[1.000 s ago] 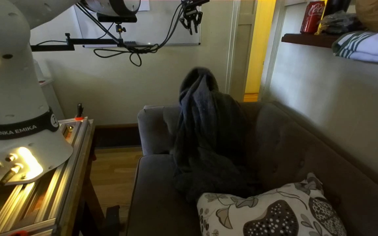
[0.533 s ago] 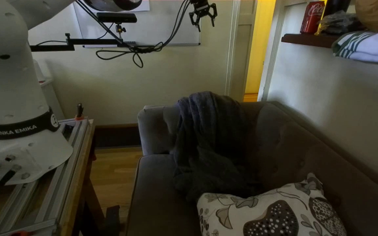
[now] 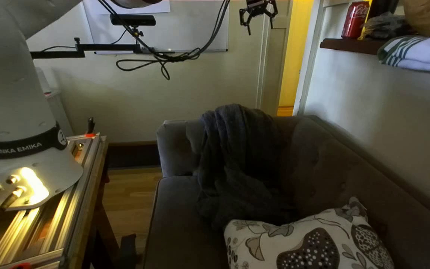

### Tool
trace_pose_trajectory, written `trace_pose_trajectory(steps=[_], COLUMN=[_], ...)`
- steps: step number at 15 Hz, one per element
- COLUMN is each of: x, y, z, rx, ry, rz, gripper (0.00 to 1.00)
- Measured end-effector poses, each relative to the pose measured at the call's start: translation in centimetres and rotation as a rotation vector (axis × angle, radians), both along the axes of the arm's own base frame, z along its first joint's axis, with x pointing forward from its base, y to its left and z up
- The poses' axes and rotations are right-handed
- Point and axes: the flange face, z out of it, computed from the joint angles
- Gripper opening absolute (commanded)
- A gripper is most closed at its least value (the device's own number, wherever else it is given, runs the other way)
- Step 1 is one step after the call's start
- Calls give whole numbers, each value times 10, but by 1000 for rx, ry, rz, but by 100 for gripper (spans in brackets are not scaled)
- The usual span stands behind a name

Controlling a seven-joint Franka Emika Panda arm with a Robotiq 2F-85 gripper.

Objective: Put the blanket on the left armrest of the chair

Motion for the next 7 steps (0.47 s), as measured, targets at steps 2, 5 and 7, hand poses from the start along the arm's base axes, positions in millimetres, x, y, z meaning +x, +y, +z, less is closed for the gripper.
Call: trace_pose_trajectory(steps=[2, 5, 7], x=[1, 0, 0], y=[-14, -19, -18], z=[-8, -14, -14], rx=[-1, -5, -5], ry=[42, 71, 71], rz=[-106, -166, -166], gripper=[100, 100, 100])
